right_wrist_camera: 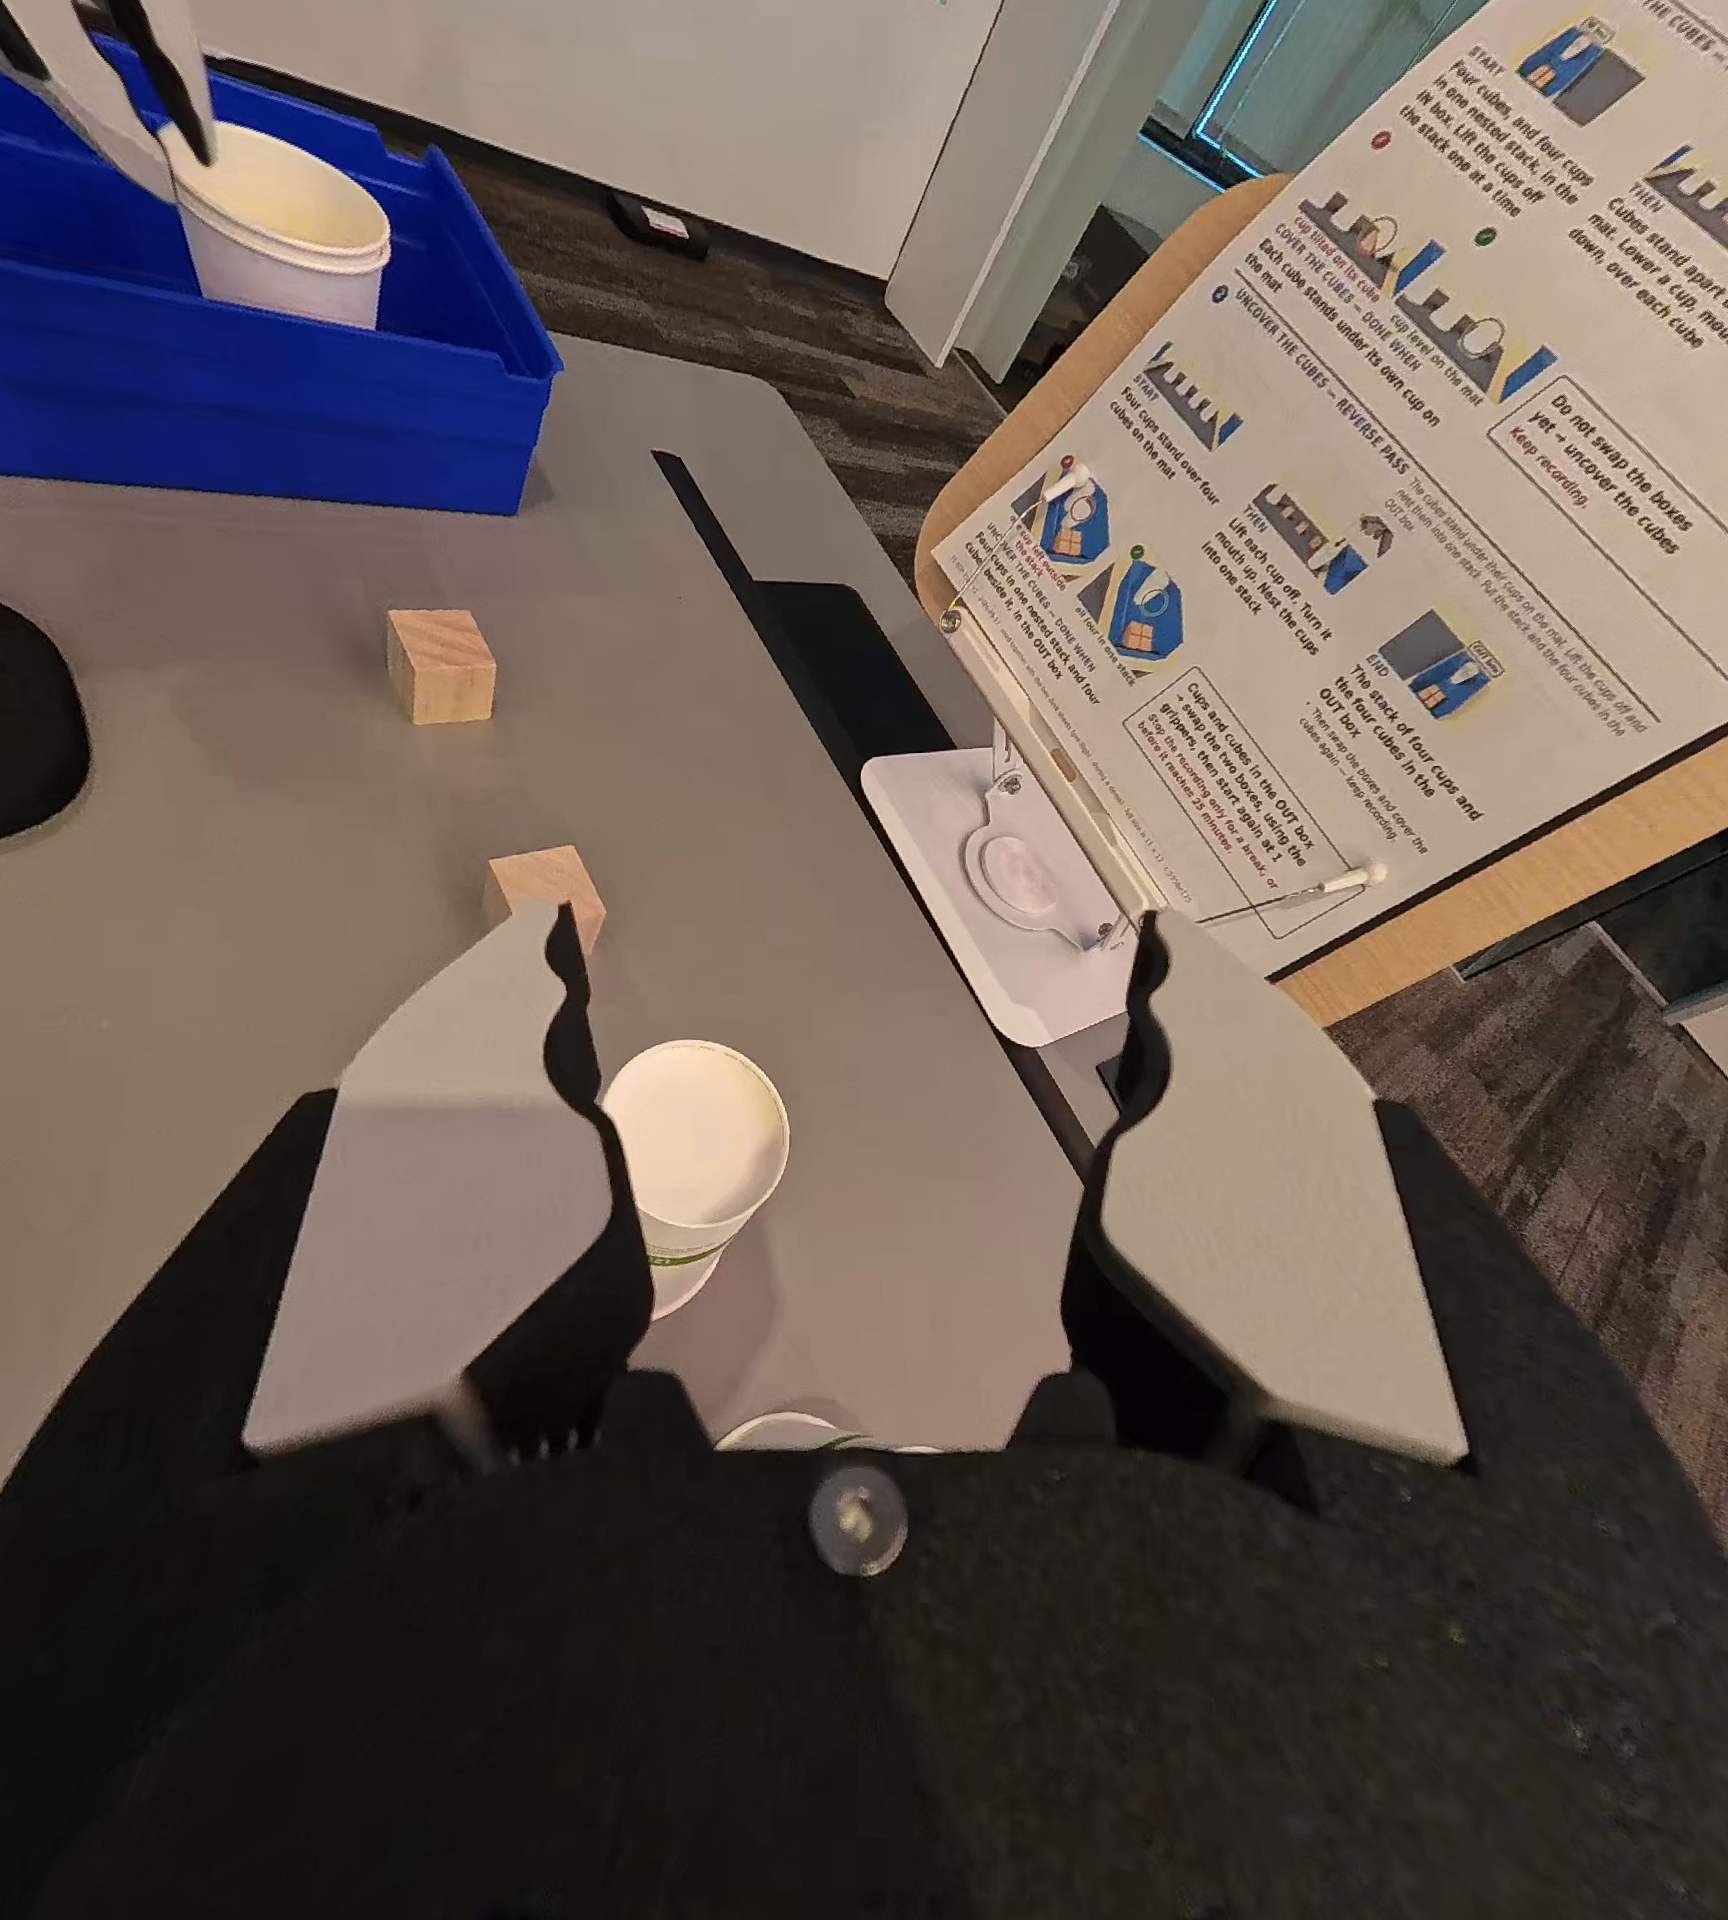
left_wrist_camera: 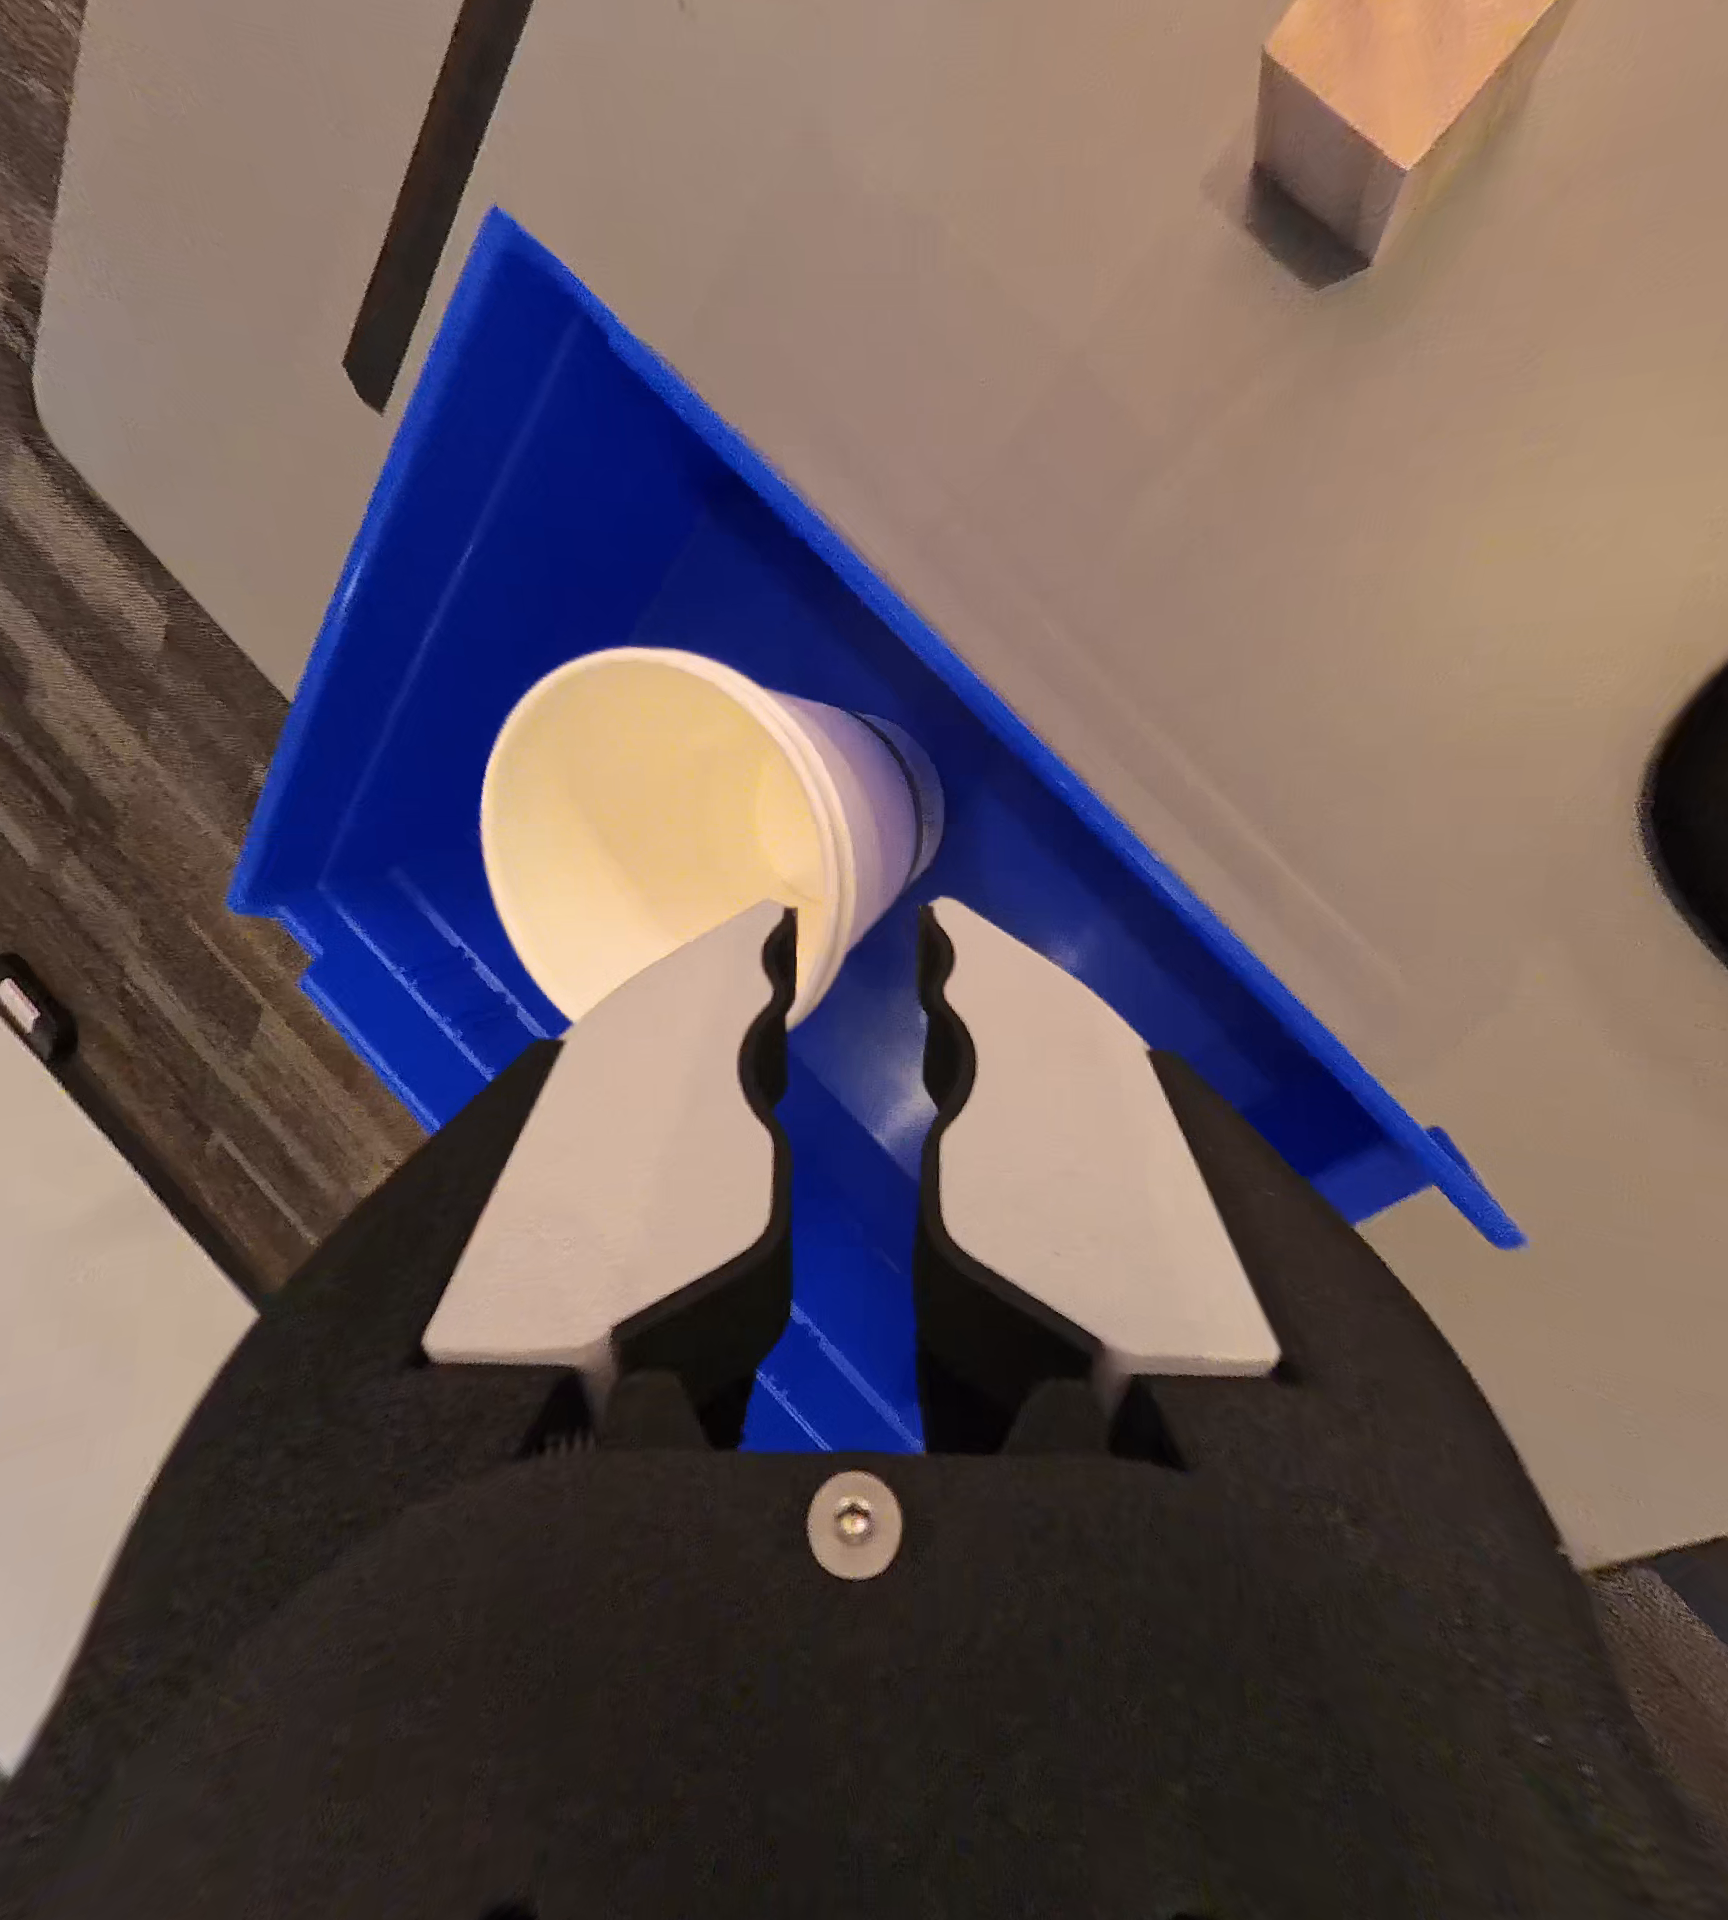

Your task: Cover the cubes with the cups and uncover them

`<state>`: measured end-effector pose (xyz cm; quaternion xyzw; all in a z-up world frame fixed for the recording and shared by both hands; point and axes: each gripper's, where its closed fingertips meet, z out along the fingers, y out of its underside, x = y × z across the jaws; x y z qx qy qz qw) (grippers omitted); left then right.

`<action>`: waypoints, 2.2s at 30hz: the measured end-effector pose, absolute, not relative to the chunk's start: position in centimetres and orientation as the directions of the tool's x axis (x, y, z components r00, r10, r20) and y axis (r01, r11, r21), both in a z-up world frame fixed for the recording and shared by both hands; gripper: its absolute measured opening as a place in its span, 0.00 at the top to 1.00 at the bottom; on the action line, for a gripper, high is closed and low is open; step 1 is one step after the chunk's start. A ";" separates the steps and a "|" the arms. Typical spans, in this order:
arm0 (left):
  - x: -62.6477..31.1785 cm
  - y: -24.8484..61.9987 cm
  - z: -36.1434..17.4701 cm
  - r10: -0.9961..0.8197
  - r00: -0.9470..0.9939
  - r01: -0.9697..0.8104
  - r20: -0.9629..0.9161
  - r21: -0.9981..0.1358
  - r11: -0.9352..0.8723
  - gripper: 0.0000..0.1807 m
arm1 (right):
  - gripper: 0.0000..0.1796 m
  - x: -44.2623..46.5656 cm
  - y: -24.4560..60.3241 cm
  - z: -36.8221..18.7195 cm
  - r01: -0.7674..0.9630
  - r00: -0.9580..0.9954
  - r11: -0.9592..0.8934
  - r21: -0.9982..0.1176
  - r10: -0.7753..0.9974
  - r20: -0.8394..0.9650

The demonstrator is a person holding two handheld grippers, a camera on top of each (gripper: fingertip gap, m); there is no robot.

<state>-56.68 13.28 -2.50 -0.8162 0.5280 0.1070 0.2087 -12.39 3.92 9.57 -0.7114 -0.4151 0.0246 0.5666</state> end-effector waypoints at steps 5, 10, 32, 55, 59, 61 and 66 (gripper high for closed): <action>-57.0 14.0 -3.1 -0.806 0.414 -0.910 -0.424 -0.214 -0.355 0.93 | 0.46 -12.2 4.0 9.2 0.567 0.653 -0.025 -0.823 0.623 0.431; -57.3 14.0 -3.6 -0.807 0.435 -0.900 -0.399 -0.215 -0.379 0.93 | 0.47 -12.0 4.0 8.9 0.579 0.650 -0.043 -0.814 0.627 0.430; -57.2 14.6 -1.3 -0.783 0.452 -0.890 -0.426 -0.269 -0.368 0.98 | 0.47 -11.6 4.3 7.2 0.620 0.635 -0.094 -0.779 0.643 0.428; -57.7 14.3 4.7 -0.722 0.365 -0.930 -0.587 -0.207 -0.302 0.98 | 0.48 -11.7 4.6 5.8 0.652 0.615 -0.122 -0.748 0.663 0.427; -57.5 13.8 6.3 -0.711 0.365 -0.931 -0.601 -0.217 -0.294 0.99 | 0.48 -12.0 4.7 5.6 0.655 0.608 -0.123 -0.745 0.671 0.424; -57.5 13.6 7.0 -0.704 0.362 -0.932 -0.611 -0.217 -0.291 0.99 | 0.48 -12.1 4.8 5.4 0.659 0.605 -0.125 -0.742 0.674 0.424; -57.2 13.2 9.0 -0.689 0.358 -0.934 -0.630 -0.228 -0.276 0.99 | 0.49 -12.8 5.0 5.1 0.663 0.594 -0.119 -0.740 0.685 0.422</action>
